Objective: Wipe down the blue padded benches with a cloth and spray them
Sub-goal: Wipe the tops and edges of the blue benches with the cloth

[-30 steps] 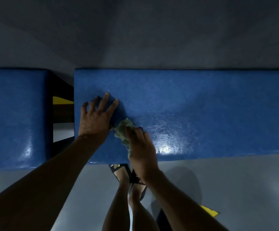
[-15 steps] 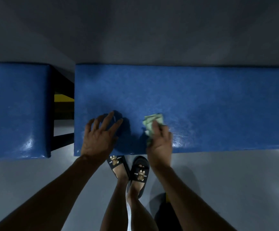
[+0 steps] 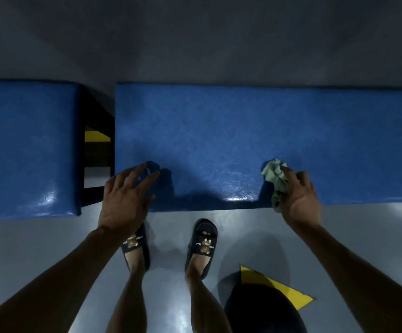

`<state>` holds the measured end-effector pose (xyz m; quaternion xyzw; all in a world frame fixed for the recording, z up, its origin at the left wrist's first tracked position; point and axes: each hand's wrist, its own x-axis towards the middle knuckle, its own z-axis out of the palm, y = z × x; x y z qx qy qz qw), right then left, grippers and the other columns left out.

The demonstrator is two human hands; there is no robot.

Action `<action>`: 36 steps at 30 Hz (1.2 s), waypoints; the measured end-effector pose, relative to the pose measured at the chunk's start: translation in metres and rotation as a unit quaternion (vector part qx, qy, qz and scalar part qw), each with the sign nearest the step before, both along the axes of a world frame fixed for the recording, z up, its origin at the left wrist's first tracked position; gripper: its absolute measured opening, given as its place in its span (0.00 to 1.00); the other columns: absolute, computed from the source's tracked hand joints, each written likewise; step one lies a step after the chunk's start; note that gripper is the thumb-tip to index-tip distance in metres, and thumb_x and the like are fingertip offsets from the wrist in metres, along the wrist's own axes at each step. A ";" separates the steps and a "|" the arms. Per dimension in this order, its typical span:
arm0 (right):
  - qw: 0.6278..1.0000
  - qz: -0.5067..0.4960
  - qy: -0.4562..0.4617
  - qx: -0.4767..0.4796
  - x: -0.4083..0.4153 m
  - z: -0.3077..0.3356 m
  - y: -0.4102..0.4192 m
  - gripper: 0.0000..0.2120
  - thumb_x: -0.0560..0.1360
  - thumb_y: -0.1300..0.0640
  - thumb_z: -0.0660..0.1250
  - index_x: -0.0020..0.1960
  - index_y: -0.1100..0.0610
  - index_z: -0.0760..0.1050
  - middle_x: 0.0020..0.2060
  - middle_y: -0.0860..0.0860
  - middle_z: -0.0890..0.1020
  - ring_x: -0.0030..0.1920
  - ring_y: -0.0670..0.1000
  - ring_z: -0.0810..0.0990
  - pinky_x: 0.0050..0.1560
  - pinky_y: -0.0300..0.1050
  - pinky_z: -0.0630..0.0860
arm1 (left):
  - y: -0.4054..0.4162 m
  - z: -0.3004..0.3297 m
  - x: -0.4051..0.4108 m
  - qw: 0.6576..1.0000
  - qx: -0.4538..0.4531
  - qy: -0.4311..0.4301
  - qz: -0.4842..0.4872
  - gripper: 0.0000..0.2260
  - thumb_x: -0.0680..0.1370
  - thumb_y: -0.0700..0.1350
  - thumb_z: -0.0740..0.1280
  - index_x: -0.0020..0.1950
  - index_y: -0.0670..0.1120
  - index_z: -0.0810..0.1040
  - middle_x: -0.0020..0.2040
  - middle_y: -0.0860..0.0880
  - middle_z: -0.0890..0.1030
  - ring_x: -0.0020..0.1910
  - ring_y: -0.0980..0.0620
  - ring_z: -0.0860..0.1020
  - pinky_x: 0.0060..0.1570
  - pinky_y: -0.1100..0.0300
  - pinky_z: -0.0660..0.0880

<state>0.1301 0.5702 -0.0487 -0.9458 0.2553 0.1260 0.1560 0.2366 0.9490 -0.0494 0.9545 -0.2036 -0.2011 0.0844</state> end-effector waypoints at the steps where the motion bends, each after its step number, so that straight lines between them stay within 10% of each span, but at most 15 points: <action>1: 1.000 -0.013 -0.006 0.001 -0.003 -0.001 0.007 0.30 0.69 0.65 0.69 0.70 0.55 0.68 0.54 0.58 0.70 0.49 0.63 0.72 0.46 0.51 0.69 | 0.006 -0.001 0.000 1.000 -0.003 0.001 0.005 0.24 0.79 0.52 0.65 0.75 0.56 0.66 0.76 0.47 0.65 0.73 0.40 0.64 0.70 0.39 0.60; 6: 0.991 -0.124 -0.049 0.013 0.002 -0.022 0.116 0.29 0.70 0.66 0.64 0.70 0.56 0.67 0.58 0.60 0.70 0.52 0.64 0.72 0.48 0.52 0.72 | 0.033 -0.004 0.004 0.999 -0.027 0.015 0.020 0.26 0.77 0.50 0.68 0.75 0.55 0.67 0.76 0.48 0.66 0.73 0.41 0.64 0.70 0.40 0.61; 11: 0.994 0.017 -0.059 0.092 0.021 -0.022 0.237 0.30 0.72 0.65 0.66 0.72 0.53 0.65 0.62 0.57 0.69 0.56 0.58 0.69 0.49 0.55 0.77 | 0.062 -0.001 0.009 0.999 -0.032 0.026 0.016 0.25 0.77 0.52 0.60 0.76 0.56 0.65 0.76 0.50 0.65 0.72 0.43 0.64 0.69 0.42 0.61; 16: 0.984 0.163 -0.020 0.062 0.017 -0.015 0.180 0.39 0.64 0.61 0.74 0.73 0.51 0.65 0.59 0.56 0.71 0.52 0.60 0.71 0.44 0.54 0.78 | 0.085 -0.003 0.016 0.998 -0.047 0.047 0.019 0.26 0.77 0.53 0.58 0.76 0.56 0.63 0.76 0.51 0.64 0.73 0.45 0.63 0.70 0.43 0.61; 24: 0.988 -0.137 -0.039 -0.052 0.016 -0.022 0.153 0.32 0.70 0.67 0.64 0.73 0.56 0.67 0.58 0.62 0.70 0.52 0.65 0.70 0.52 0.58 0.74 | 0.105 -0.013 0.025 0.995 -0.067 0.068 0.034 0.25 0.78 0.48 0.57 0.76 0.55 0.63 0.75 0.51 0.67 0.69 0.44 0.67 0.67 0.43 0.64; 30: 0.996 -0.026 -0.076 0.035 0.048 -0.032 0.304 0.35 0.67 0.69 0.66 0.73 0.55 0.66 0.60 0.57 0.70 0.52 0.57 0.69 0.48 0.51 0.74 | 0.109 -0.021 0.023 0.996 -0.058 0.070 0.026 0.30 0.75 0.35 0.62 0.76 0.52 0.64 0.74 0.52 0.70 0.68 0.46 0.68 0.65 0.48 0.65; 36: 0.985 0.163 -0.047 0.024 0.045 -0.022 0.231 0.35 0.68 0.56 0.73 0.73 0.52 0.66 0.58 0.55 0.72 0.53 0.59 0.71 0.42 0.52 0.78 | 0.110 -0.024 0.026 0.995 -0.062 0.074 0.016 0.30 0.75 0.35 0.61 0.77 0.52 0.63 0.73 0.51 0.71 0.68 0.47 0.67 0.65 0.48 0.65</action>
